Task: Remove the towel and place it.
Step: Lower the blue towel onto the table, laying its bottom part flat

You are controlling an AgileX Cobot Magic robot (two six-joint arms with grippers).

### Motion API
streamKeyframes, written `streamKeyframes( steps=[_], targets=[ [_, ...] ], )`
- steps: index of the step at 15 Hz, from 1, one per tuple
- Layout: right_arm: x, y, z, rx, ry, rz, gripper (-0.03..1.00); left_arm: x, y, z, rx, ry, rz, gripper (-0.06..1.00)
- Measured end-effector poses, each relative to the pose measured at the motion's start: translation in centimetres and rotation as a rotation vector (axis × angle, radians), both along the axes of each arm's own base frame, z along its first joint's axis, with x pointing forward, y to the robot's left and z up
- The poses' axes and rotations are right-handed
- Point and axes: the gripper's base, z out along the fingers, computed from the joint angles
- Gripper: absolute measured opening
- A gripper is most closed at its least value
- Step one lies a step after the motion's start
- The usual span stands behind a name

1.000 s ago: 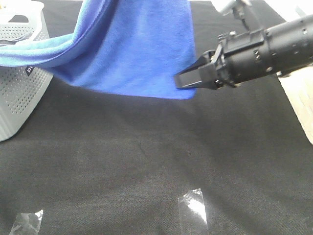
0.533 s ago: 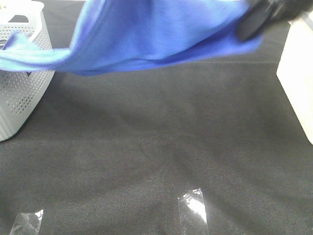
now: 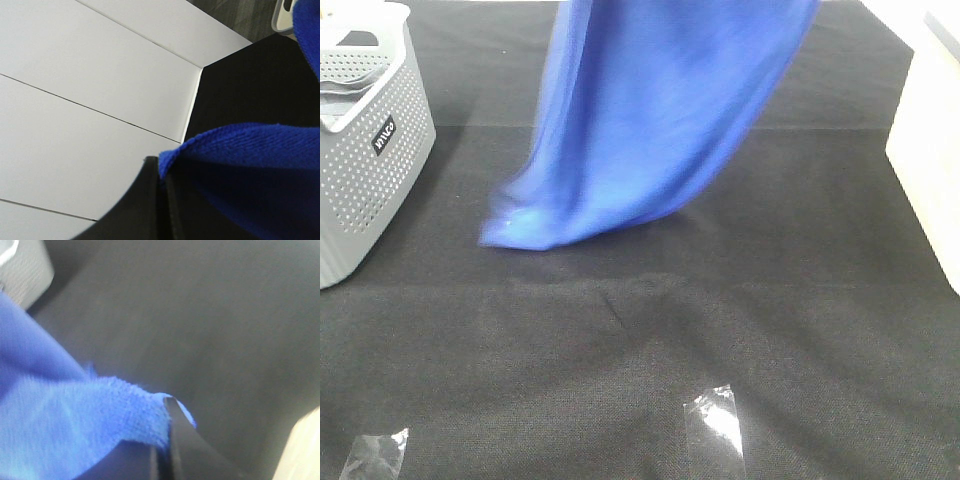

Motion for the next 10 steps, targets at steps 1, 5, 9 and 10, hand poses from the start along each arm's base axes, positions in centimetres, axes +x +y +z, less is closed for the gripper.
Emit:
streamKeyframes(
  steps=[1, 5, 9, 10],
  targets=[
    [0.2, -0.1, 0.8, 0.010, -0.065, -0.009, 0.00, 0.5, 0.3, 0.0, -0.015, -0.009, 0.011, 0.00],
    [1.0, -0.1, 2.6, 0.051, -0.268, -0.033, 0.00, 2.9, 2.4, 0.8, -0.118, -0.114, 0.056, 0.00],
    [1.8, 0.1, 4.6, 0.154, -0.491, -0.052, 0.00, 5.0, 4.1, 2.1, -0.282, -0.296, 0.043, 0.00],
    [2.2, 0.2, 4.7, 0.171, -0.525, -0.051, 0.00, 5.4, 4.4, 2.2, -0.318, -0.331, 0.036, 0.00]
  ],
)
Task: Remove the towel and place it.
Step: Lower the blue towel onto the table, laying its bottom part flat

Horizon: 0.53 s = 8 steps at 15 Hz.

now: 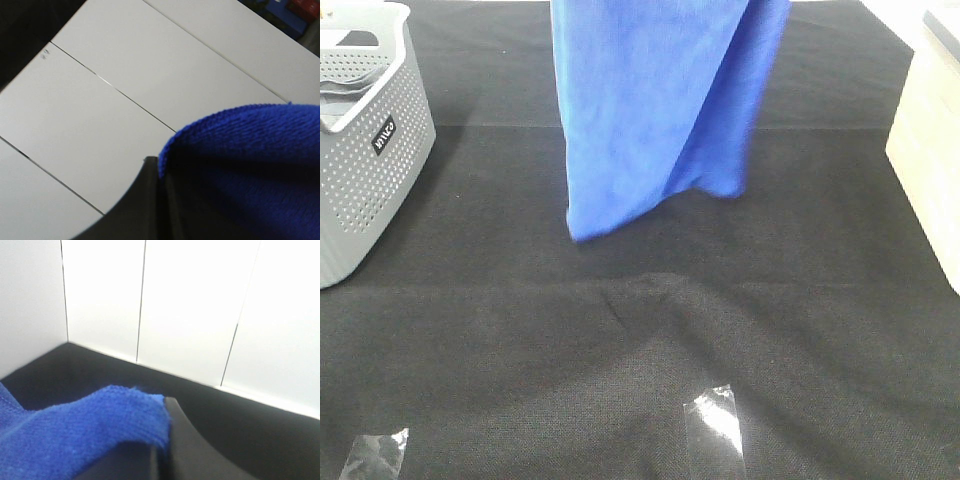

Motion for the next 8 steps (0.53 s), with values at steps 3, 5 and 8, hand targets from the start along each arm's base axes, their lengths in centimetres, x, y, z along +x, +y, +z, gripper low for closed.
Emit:
streamKeyframes(
  steps=[3, 5, 8],
  targets=[
    [1.2, 0.5, 0.2, 0.033, -0.047, 0.011, 0.00, 0.9, 0.5, -0.1, -0.043, -0.054, -0.007, 0.00],
    [2.8, 0.9, -0.3, 0.032, -0.044, 0.013, 0.00, 2.2, 0.8, -1.0, -0.041, -0.056, 0.009, 0.00],
    [6.7, 1.9, -1.5, 0.031, -0.064, 0.008, 0.00, 6.1, 2.6, -3.8, -0.112, -0.111, 0.032, 0.00]
  ],
)
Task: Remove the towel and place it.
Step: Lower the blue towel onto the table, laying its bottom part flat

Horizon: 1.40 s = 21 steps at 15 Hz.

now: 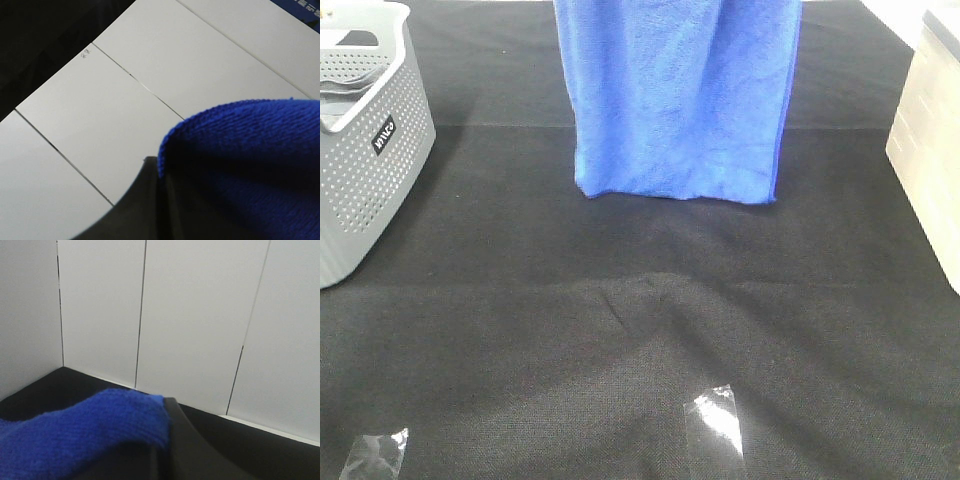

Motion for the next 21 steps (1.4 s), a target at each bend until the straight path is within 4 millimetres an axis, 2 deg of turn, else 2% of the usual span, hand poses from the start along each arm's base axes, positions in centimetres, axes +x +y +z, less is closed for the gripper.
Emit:
streamKeyframes(
  steps=[2, 4, 5, 8, 9, 10, 12, 13, 15, 16, 17, 18, 21],
  targets=[
    [2.2, 0.6, -0.5, 0.005, -0.023, -0.002, 0.00, 1.8, 0.7, -1.7, -0.042, -0.027, 0.003, 0.00],
    [3.6, 1.0, -0.5, 0.012, -0.050, -0.002, 0.00, 3.0, 0.6, -2.3, -0.059, -0.048, 0.003, 0.00],
    [4.6, 1.3, -0.7, 0.019, -0.064, -0.001, 0.00, 4.2, 0.3, -2.3, -0.074, -0.085, 0.004, 0.00],
    [5.1, 1.4, -0.5, 0.028, -0.085, 0.000, 0.00, 5.3, -0.1, -0.4, -0.126, -0.188, 0.001, 0.00],
    [5.2, 1.4, -0.6, 0.026, -0.083, 0.000, 0.00, 6.1, -0.2, -0.4, -0.138, -0.179, 0.004, 0.00],
    [5.3, 1.5, -0.8, 0.021, -0.079, 0.000, 0.00, 7.0, -0.5, -1.4, -0.142, -0.143, 0.007, 0.00],
    [5.6, 1.5, -1.5, 0.002, -0.041, 0.004, 0.00, 8.6, -1.0, -3.7, -0.122, -0.026, 0.022, 0.00],
    [5.8, 1.2, -2.2, -0.024, 0.026, 0.008, 0.00, 9.5, -1.5, -5.5, -0.099, 0.104, 0.035, 0.00],
    [5.9, 0.5, -3.2, -0.051, 0.127, 0.011, 0.00, 9.8, -1.8, -6.6, -0.100, 0.254, 0.047, 0.00],
    [5.8, 0.0, -4.3, -0.075, 0.251, 0.021, 0.00, 9.6, -2.3, -7.6, -0.097, 0.444, 0.063, 0.00],
    [5.7, 0.1, -4.7, -0.083, 0.300, 0.029, 0.00, 9.4, -2.4, -8.1, -0.084, 0.509, 0.074, 0.00],
    [5.4, 0.1, -5.5, -0.099, 0.393, 0.044, 0.00, 8.8, -3.0, -8.9, -0.054, 0.657, 0.096, 0.00],
    [3.8, 0.1, -7.4, -0.169, 0.653, 0.097, 0.00, 5.8, -3.8, -11.3, 0.090, 1.076, 0.195, 0.00]
  ],
)
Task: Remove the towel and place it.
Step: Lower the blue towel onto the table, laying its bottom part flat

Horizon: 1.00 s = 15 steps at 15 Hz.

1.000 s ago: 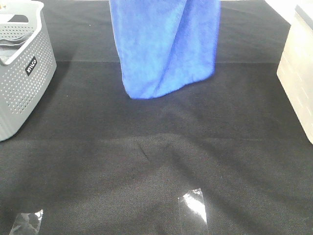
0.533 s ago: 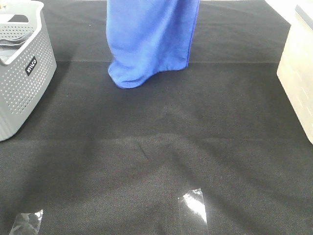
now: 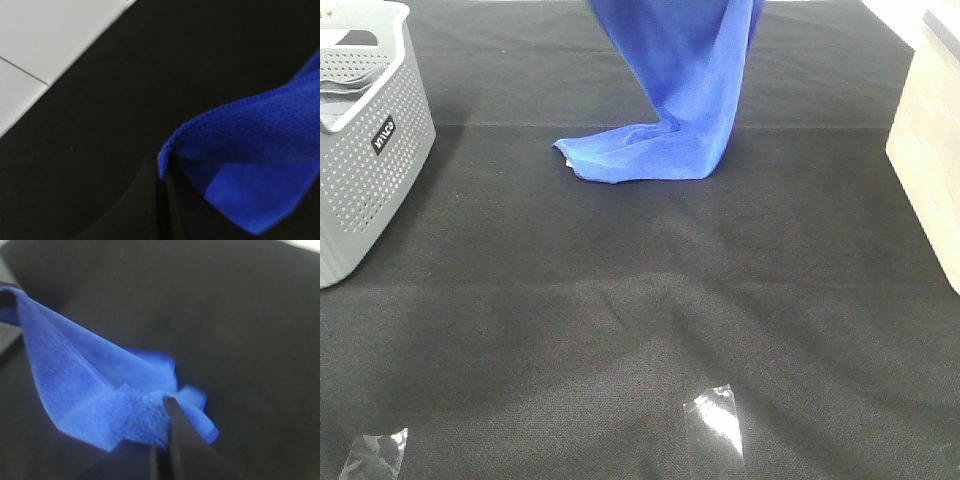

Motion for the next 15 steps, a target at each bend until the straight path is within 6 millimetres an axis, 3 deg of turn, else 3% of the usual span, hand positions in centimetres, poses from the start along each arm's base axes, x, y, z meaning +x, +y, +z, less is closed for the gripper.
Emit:
streamKeyframes(
  steps=[2, 8, 10, 15],
  targets=[
    [-1.3, -0.2, 0.3, -0.021, 0.082, 0.015, 0.00, -2.1, 0.8, 0.9, 0.025, 0.155, 0.043, 0.00],
    [-3.1, -0.4, 1.2, 0.037, 0.141, -0.015, 0.00, -5.1, 2.8, 5.3, -0.165, 0.188, 0.201, 0.00],
    [-5.0, -0.7, 1.7, 0.050, 0.166, -0.009, 0.00, -7.4, 3.9, 6.4, -0.184, 0.230, 0.228, 0.00],
    [-10.7, -1.7, 1.9, 0.066, 0.238, -0.003, 0.00, -14.7, 7.0, 6.1, -0.193, 0.397, 0.267, 0.00]
  ],
)
